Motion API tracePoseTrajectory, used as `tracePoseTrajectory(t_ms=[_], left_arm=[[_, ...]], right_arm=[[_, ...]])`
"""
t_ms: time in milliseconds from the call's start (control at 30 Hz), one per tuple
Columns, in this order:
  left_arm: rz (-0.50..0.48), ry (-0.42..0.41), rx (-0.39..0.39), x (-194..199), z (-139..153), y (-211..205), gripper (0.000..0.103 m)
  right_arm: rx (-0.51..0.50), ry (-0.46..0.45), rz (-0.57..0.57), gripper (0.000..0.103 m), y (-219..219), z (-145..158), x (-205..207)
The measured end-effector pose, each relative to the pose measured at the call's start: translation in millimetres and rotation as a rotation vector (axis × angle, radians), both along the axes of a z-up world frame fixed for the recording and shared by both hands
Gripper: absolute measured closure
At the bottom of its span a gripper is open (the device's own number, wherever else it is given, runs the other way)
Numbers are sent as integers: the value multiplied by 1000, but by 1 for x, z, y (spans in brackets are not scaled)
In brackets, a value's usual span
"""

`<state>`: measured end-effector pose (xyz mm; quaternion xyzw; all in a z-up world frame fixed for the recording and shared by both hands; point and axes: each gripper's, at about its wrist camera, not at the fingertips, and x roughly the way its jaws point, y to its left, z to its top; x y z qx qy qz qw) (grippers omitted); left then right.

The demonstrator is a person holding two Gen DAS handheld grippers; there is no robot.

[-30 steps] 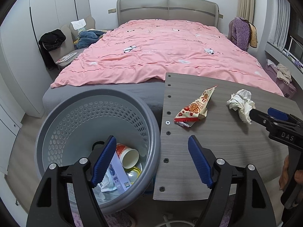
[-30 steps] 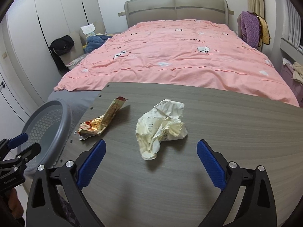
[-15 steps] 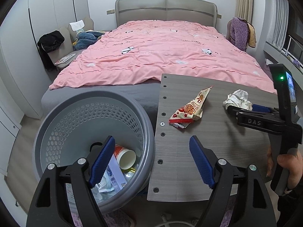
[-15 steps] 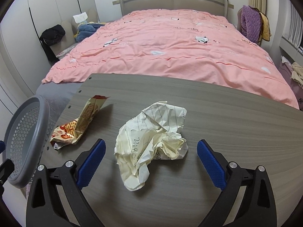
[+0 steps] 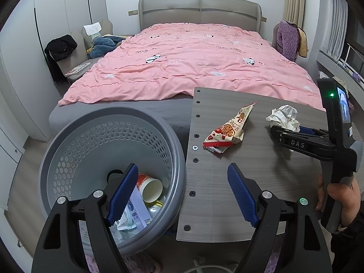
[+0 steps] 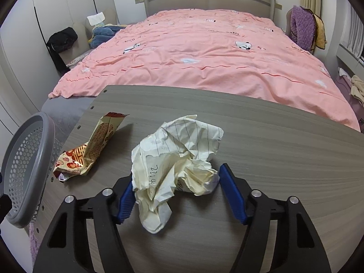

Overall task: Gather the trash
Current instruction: 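Close the right gripper on the crumpled white tissue on the table, then grasp the red-and-white snack wrapper with the left gripper while the right gripper holds the tissue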

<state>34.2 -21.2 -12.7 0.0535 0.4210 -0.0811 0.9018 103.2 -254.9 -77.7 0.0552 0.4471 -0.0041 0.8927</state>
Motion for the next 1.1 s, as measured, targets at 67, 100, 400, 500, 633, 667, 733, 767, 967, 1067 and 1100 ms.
tracePoseTrajectory(t_ms=[67, 100, 400, 500, 633, 667, 733, 767, 967, 1067, 1100], left_arm=[[-2, 1, -1, 0, 0, 0, 26], [-4, 2, -2, 1, 0, -1, 26], [-38, 24, -36, 11, -1, -15, 26], [-51, 30, -45, 16, -2, -21, 26], [-74, 38, -52, 27, -2, -32, 26], [-80, 41, -51, 29, -3, -35, 26], [-97, 59, -57, 37, -5, -43, 26], [-102, 66, -61, 40, -5, -46, 26], [-127, 76, -33, 64, -12, -69, 26], [-149, 96, -3, 76, -22, -82, 26], [-156, 103, 8, 79, -25, -85, 26]], right_arm=[[10, -6, -1, 41, -1, 1, -2], [19, -9, -1, 42, -1, 2, -4], [90, -56, -17, 43, -12, 20, -28], [102, -72, -24, 43, -17, 27, -42], [113, -92, -27, 43, -22, 35, -57], [115, -99, -30, 43, -24, 37, -60], [121, -105, -33, 43, -27, 40, -65], [124, -108, -35, 43, -29, 41, -68], [149, -121, -47, 43, -37, 44, -78], [164, -121, -48, 43, -40, 42, -82], [168, -121, -48, 43, -41, 42, -83]])
